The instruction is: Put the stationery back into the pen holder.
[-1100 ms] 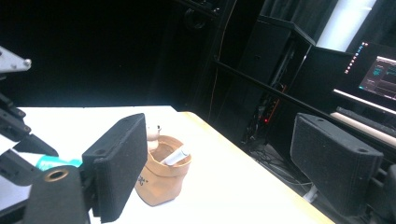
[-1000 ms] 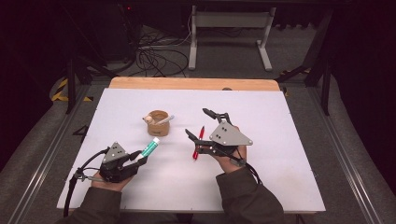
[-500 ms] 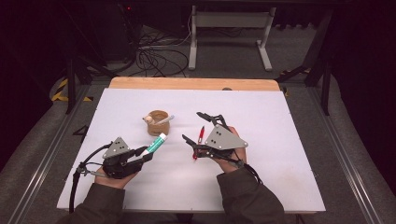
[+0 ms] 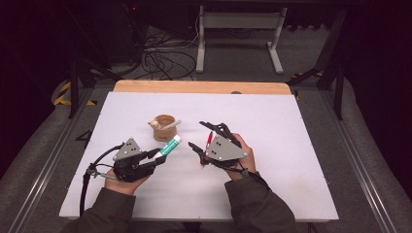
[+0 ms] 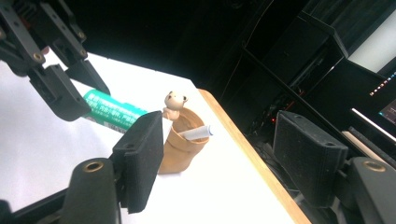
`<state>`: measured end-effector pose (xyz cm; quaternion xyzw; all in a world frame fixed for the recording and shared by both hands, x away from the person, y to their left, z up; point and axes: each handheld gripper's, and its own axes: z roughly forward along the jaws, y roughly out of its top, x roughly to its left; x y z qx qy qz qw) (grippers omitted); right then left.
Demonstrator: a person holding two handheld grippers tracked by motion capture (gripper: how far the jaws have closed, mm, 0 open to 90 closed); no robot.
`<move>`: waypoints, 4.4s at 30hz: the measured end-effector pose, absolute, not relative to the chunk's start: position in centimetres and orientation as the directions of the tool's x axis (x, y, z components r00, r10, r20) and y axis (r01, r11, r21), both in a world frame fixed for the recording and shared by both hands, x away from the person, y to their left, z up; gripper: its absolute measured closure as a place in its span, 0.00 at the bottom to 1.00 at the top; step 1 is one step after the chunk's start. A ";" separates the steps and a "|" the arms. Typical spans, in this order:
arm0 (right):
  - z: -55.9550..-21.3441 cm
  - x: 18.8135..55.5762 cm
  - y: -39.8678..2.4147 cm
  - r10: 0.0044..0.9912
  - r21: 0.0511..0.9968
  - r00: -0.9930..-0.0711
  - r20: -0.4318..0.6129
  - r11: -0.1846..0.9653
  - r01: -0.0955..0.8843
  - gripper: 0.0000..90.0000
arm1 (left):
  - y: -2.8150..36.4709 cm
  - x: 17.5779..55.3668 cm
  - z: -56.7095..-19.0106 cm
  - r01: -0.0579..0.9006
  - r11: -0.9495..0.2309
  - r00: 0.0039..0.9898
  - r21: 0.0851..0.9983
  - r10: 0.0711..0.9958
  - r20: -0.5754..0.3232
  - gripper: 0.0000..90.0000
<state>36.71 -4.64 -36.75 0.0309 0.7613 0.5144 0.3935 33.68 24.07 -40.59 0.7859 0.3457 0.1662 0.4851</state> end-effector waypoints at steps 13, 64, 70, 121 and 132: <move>-37.3 36.4 -3.9 0.375 0.716 -0.642 -0.669 0.559 -0.419 0.41 | 23.0 34.4 -40.1 0.382 -0.303 0.721 0.873 0.689 -0.076 0.72; -42.2 34.6 1.1 -0.095 0.129 -0.327 -0.940 0.790 -0.600 0.61 | 21.3 34.8 -41.0 0.412 -0.344 0.761 0.844 0.639 -0.111 0.72; -42.7 34.4 1.3 -0.117 0.093 -0.299 -0.947 0.791 -0.605 0.65 | 21.3 34.8 -41.1 0.420 -0.346 0.759 0.839 0.641 -0.115 0.72; -41.1 36.4 -0.3 0.286 0.590 -0.577 -0.765 0.669 -0.452 0.73 | 24.4 33.3 -40.8 0.259 -0.265 0.748 0.929 0.664 -0.020 0.36; -41.3 37.2 -0.4 0.365 0.703 -0.649 -0.668 0.596 -0.388 0.73 | 24.8 32.9 -41.2 0.251 -0.265 0.746 0.931 0.666 -0.011 0.30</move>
